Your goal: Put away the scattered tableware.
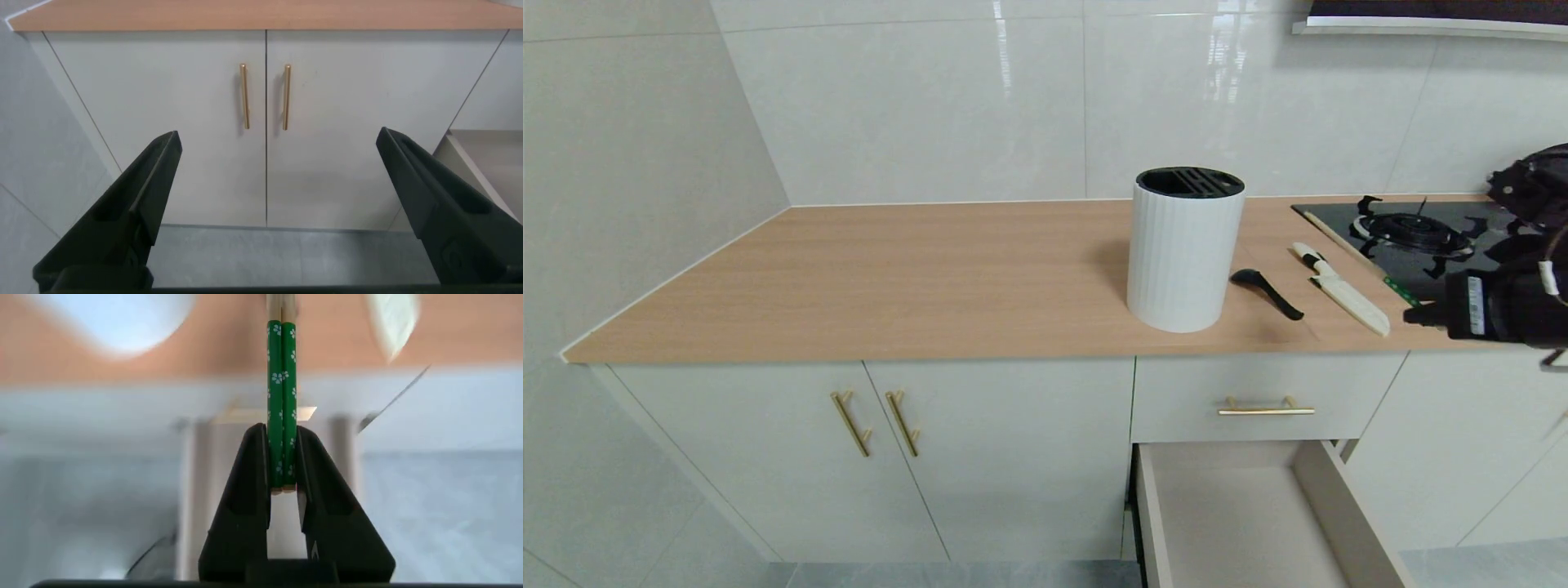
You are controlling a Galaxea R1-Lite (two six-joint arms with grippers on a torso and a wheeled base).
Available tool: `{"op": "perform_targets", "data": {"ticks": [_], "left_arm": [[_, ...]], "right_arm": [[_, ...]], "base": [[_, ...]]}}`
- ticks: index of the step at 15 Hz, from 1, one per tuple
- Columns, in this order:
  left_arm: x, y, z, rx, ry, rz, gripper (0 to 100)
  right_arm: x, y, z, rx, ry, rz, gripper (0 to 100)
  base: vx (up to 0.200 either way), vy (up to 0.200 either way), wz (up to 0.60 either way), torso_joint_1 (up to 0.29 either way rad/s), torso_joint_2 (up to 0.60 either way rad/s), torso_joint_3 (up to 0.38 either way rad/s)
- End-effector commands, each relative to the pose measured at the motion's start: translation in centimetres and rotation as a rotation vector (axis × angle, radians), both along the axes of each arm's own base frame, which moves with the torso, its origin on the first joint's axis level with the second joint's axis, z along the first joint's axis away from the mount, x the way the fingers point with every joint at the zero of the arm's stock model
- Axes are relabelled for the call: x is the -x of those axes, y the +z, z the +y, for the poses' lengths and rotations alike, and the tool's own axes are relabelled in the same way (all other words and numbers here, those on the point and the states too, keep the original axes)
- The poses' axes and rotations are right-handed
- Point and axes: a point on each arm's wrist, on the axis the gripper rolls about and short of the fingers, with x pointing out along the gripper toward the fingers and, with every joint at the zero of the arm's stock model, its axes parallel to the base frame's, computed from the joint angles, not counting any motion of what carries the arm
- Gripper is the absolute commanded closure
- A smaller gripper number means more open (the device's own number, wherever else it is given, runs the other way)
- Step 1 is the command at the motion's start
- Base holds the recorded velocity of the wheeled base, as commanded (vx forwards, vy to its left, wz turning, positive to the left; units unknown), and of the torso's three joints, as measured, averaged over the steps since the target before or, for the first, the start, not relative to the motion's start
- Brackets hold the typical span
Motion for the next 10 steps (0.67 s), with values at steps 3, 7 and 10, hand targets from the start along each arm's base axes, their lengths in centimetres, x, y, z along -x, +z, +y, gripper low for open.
{"op": "perform_targets", "data": {"ticks": [3,7,10], "left_arm": [[0.0,0.0,0.0,0.0,0.001,0.0,0],[0.0,0.0,0.0,0.0,0.001,0.0,0],[0.0,0.0,0.0,0.0,0.001,0.0,0]], "right_arm": [[7.7,0.0,0.4,-0.027,0.181,0.165,100],[5.4,-4.5,3.7,0.047,0.267,0.458,100],[3.3,-6.8,5.2,0.025,0.199,0.57,100]], "base": [[0.0,0.0,0.0,0.0,0.0,0.0],[0.0,0.0,0.0,0.0,0.0,0.0],[0.0,0.0,0.0,0.0,0.0,0.0]]}}
